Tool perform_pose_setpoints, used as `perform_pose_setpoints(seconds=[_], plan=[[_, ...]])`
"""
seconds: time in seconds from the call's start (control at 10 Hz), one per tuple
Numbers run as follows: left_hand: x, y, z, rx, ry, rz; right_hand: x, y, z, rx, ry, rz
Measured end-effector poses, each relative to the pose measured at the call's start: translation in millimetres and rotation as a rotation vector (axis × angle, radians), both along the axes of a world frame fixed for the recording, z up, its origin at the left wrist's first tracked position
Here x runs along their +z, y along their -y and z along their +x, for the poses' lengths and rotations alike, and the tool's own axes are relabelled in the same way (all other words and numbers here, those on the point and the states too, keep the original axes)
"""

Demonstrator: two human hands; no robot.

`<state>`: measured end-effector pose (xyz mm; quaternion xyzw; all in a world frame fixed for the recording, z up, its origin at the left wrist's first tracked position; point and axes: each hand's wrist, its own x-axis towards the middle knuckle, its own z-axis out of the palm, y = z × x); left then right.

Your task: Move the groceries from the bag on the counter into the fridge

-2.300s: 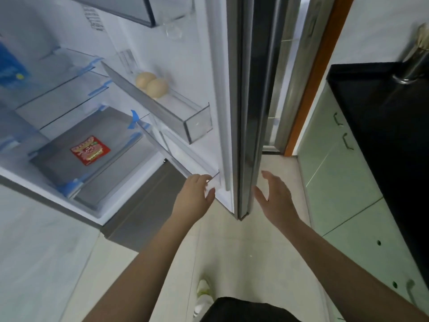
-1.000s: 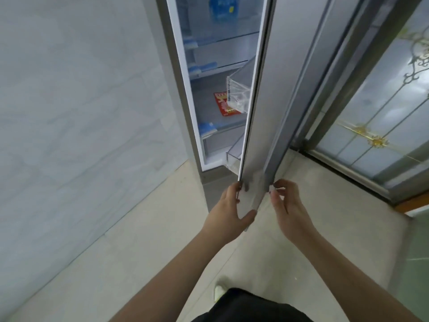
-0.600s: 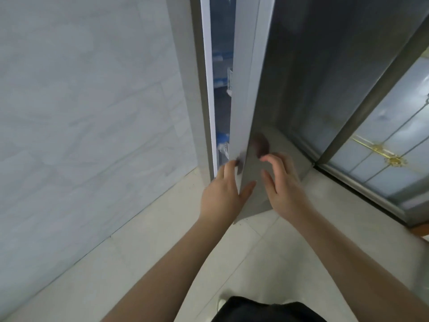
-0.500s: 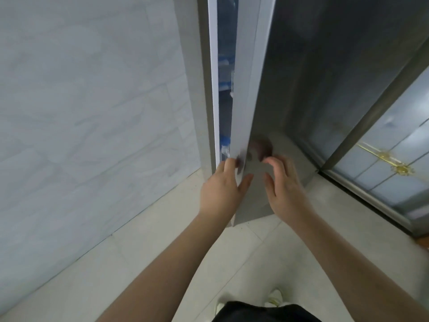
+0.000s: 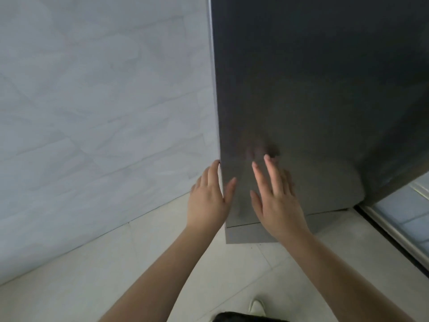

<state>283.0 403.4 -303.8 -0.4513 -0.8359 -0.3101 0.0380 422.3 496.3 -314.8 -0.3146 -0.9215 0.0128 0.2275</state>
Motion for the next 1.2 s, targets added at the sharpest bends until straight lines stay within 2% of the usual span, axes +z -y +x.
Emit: perform_pose_setpoints(seconds=[0.1,0.2,0.3,0.4,0.6,0.7,0.8,0.9,1.0,1.2], plan=[[-1,-1,2,0.074,-0.297,0.031,3,-16,-11,0.042,0.054,0.007],[-6,-4,-1,0.02,-0.442,-0.143,3,-27,-21,0.046,0.05,-0.043],[-14,-8,-9,0.012,-0.424,-0.293,-2,-28,-24,0.052,0.053,-0.052],[-16,-13,-14,-0.01,-0.398,-0.353,-5,-28,-25,0.066,0.053,-0.048],[-15,-15,-9,-0.018,-0.395,-0.397,-7,-32,-25,0.096,0.115,-0.063],[-12,-11,-10,-0.044,-0.398,-0.317,0,-33,-21,0.074,0.138,-0.091],[-7,-3,-14,0.004,-0.355,-0.388,8,-34,-15,0.07,0.152,-0.078],[-4,11,-20,0.015,-0.244,-0.656,17,-35,-17,0.123,0.15,-0.079],[-5,25,-22,0.048,-0.189,-0.716,22,-32,-28,0.248,0.202,-0.116],[-5,69,-16,0.151,-0.185,-0.653,21,-9,-46,0.364,0.277,-0.177]])
